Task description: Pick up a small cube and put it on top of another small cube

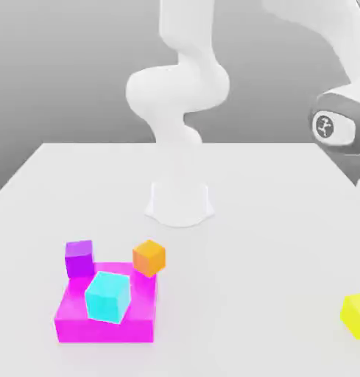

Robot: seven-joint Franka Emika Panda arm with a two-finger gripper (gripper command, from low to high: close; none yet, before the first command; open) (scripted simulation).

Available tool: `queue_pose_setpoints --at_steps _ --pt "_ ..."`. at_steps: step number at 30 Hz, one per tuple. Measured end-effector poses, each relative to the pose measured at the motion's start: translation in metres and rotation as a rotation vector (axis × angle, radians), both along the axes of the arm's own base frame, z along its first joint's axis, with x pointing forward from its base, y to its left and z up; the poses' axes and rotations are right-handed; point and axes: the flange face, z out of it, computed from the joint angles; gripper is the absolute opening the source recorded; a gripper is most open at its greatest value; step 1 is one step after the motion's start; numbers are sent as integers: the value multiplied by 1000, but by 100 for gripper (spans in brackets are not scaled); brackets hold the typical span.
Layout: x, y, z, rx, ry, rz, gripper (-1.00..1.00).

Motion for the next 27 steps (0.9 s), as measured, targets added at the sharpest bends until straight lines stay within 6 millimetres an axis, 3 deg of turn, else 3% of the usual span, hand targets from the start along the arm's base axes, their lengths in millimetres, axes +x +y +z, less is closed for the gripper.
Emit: queue_pose_setpoints --at_steps 5,6,12,14,17,18,21,27 --pt "-9 6 -73 -21 14 56 0" --pt "-9 6 -80 -21 14 58 -100" --pt "-10 6 -84 -22 16 58 -100" --pt "-9 6 -69 -23 15 59 -100" --pt "-9 6 -32 -23 15 58 -100" --pt "-7 -1 -20 -23 15 47 -100" --pt "8 -51 8 -29 12 -34 -100" --pt "19 -175 49 -36 14 -248 -100"
